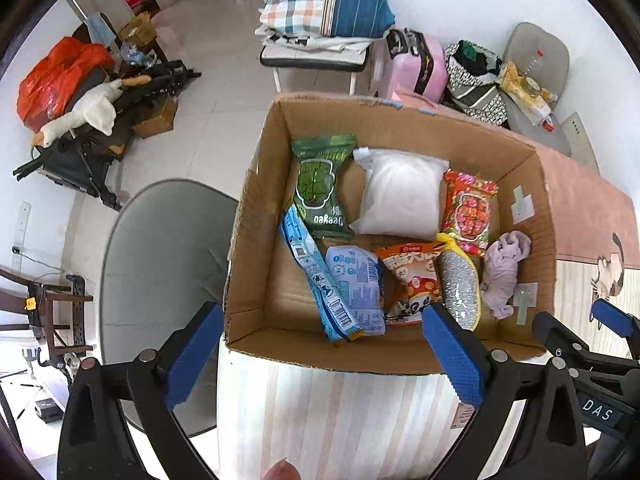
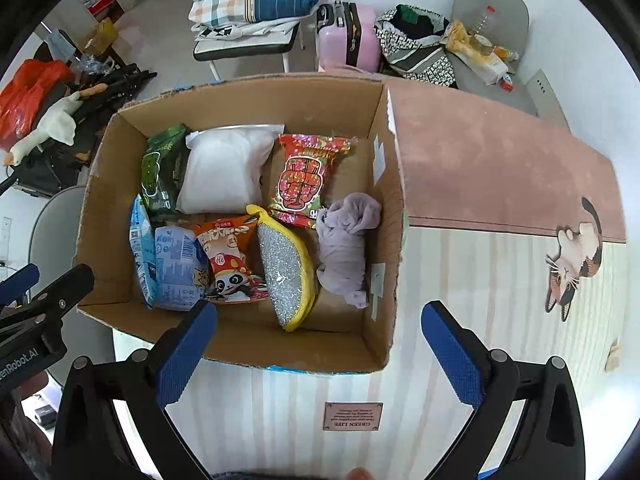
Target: Organize soft objects
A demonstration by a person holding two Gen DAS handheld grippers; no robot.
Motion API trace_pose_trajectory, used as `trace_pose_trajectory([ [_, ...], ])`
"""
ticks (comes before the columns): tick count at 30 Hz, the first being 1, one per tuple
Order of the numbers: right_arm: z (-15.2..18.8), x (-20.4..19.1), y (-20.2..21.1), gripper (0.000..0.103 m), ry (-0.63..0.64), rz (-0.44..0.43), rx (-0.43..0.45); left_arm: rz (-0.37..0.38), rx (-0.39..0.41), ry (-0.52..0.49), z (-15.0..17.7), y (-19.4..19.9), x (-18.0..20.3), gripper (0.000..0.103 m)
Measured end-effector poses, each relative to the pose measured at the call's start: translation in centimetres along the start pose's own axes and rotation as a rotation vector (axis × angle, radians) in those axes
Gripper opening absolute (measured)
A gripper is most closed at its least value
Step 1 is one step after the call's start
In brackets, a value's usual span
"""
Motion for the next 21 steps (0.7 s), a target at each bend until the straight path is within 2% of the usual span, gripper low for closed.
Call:
trace_pose_trajectory([
  [6,1.3,0.2,5.0,0.103,0.004,-0.007,0.069,0.023,0.080,-0.027,1.4,5.5,0.7,0.102],
  [11,3.3,0.1,11.4,0.103,0.012,-0.006,0.167,0.047,0.154,-0.042,3.1,11.3,0.9,0.102],
  [21,6.8,0.4,21.8,0.103,0.020,0.026,0.312,0.123,0.222,-0.024,5.9,18.9,0.4,0.102],
])
Point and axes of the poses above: each gripper's, at about its wrist camera, not at the fingertips, and y roughly against the way its jaws point, x to its right, z to its underside, the point moved 4 cm from there along -y, roughly the way its jaws point, and after that the axes turned 13 degrees about y, right-handed, at the moved point
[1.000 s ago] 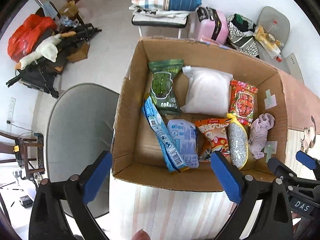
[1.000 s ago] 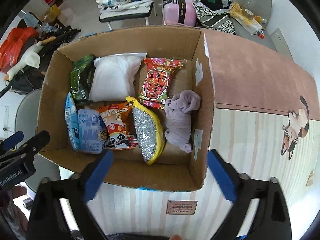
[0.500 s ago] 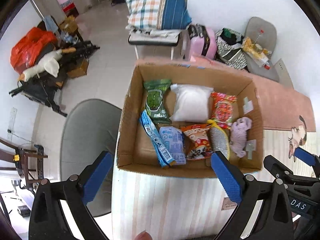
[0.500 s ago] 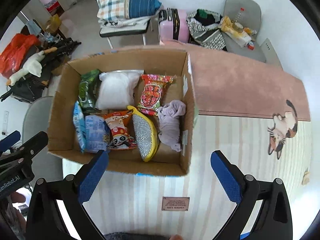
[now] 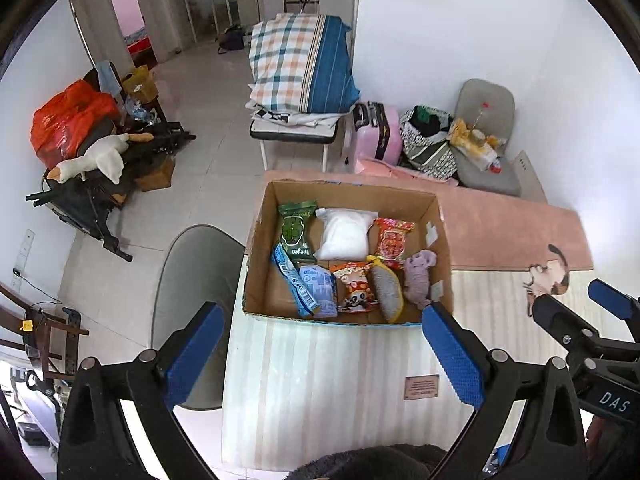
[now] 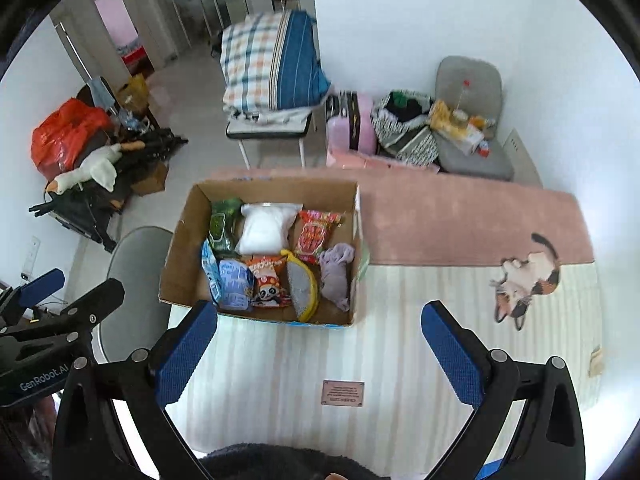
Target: Organize soft objects
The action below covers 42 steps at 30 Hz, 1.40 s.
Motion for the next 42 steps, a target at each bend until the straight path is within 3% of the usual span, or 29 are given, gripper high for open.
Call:
trace_pose_trajectory([
  [7,0.7,-0.1,5.6,0.103,0.020,0.002,0.058,0.016,0.051,0.002,0.3,4.1,0.2,0.102],
  [13,1.5,0.3,8.0,0.103,0.029,0.012,0.071,0.007,0.086,-0.007,0.7,6.2,0.3,0.102],
  [26,1.7,1.8,8.9,0.103,0.011,0.101,0.074,0.009,0.084,-0.009,0.8,6.3,0.9,0.102],
  [42,1.3,2.1,8.8,0.103,0.013,0.126,0.074,0.011,0.088,-0.011,0.6,6.2,0.6,0.102],
])
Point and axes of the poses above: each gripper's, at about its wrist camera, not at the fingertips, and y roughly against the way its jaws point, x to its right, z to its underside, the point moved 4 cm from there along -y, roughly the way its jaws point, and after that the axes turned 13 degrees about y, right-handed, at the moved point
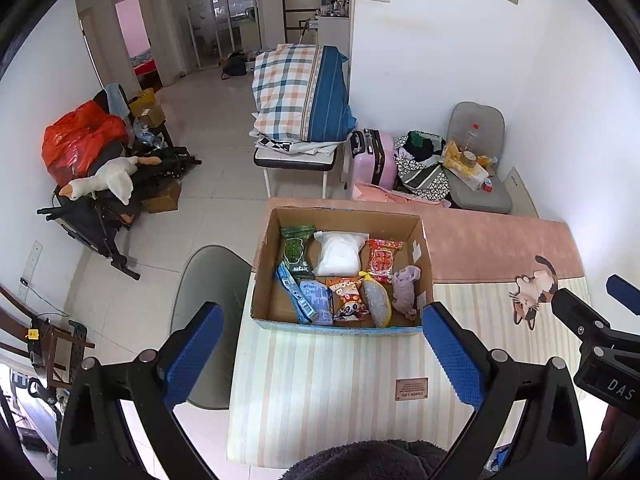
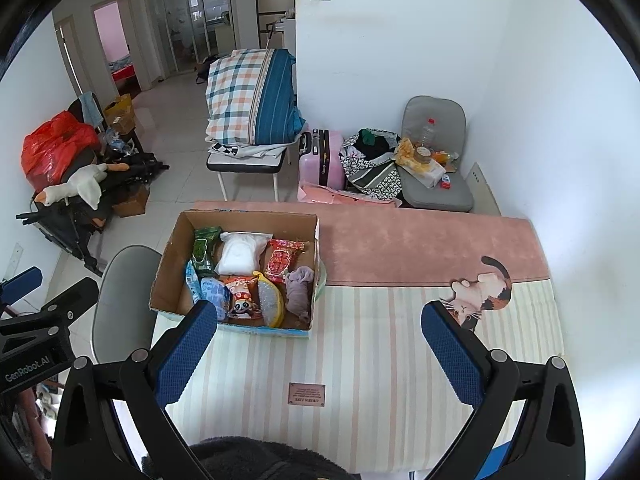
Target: Organize soft objects
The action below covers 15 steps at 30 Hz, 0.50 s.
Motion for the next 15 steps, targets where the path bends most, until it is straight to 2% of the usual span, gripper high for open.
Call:
trace_pose_trajectory([
  [15,-0.06,0.03,-0.06,0.103,0.001,0.004,0.002,0.006,-0.005,-0.003,-0.21,0.18,-0.28,0.102],
])
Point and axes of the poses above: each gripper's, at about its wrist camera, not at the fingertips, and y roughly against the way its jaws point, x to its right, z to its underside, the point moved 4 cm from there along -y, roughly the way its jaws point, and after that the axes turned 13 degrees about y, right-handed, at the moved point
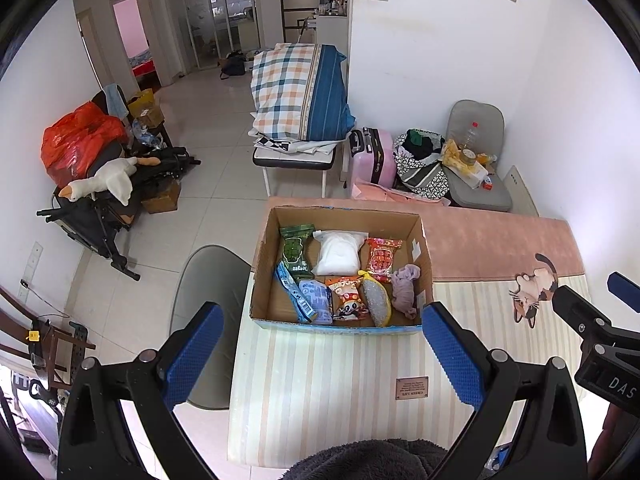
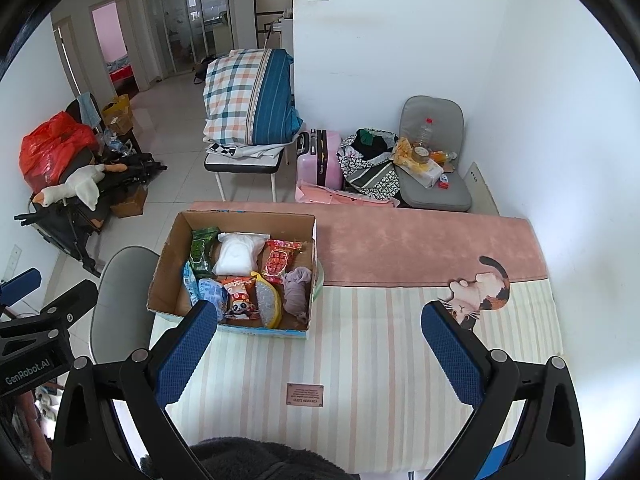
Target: Organize soft objects
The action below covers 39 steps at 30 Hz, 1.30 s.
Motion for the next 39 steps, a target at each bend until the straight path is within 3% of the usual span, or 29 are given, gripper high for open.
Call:
trace_pose_trajectory([
  [39,0.43,0.65,-0.34,0.103,-0.002,0.019,0.006,0.010,-0.014,-0.020,-0.28,-0.59,0.19,0.102],
])
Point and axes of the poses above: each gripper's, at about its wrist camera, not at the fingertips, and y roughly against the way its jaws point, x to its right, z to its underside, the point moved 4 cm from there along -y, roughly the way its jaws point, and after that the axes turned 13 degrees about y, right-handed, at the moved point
